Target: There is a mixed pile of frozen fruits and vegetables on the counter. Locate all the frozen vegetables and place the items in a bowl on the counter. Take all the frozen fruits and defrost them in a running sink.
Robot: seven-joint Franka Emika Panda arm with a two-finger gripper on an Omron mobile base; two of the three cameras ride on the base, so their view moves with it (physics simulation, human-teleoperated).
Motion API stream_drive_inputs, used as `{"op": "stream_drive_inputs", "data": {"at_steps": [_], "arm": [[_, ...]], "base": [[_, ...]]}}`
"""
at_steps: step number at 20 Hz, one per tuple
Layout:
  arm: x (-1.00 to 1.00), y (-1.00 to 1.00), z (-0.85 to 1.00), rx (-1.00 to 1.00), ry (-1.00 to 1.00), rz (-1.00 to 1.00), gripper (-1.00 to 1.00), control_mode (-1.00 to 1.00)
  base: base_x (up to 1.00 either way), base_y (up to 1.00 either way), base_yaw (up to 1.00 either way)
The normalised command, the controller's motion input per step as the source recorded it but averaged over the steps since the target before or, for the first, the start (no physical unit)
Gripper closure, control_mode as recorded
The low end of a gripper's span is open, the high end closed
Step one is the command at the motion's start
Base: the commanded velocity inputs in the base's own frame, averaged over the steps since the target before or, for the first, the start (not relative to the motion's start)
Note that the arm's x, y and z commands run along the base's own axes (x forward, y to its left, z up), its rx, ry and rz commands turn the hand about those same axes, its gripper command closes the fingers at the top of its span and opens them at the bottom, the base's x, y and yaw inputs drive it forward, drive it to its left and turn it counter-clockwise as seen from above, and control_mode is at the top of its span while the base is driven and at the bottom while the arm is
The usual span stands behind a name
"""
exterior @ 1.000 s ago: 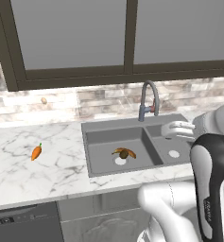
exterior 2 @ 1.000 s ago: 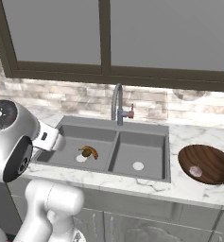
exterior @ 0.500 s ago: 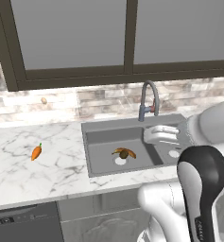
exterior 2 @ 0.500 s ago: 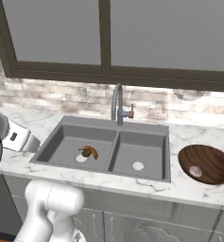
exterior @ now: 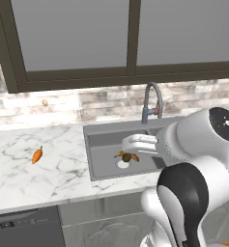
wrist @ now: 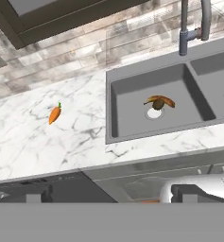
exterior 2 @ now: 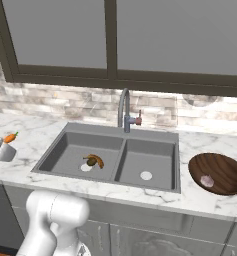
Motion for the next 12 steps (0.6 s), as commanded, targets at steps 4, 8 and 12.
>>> {"op": "stream_drive_inputs", "data": {"at_steps": [4, 8, 12], "arm": [[-0.11, 0.49, 0.00, 0.00, 0.00, 0.00, -1.00, -1.00], [-0.07, 0.40, 0.00, 0.00, 0.00, 0.01, -1.00, -1.00], [0.01, 0.24, -0.14, 0.00, 0.01, 0.01, -1.00, -1.00]], "base": [[0.00, 0.00, 0.00], [0.00, 0.00, 0.00], [0.00, 0.00, 0.00]]}}
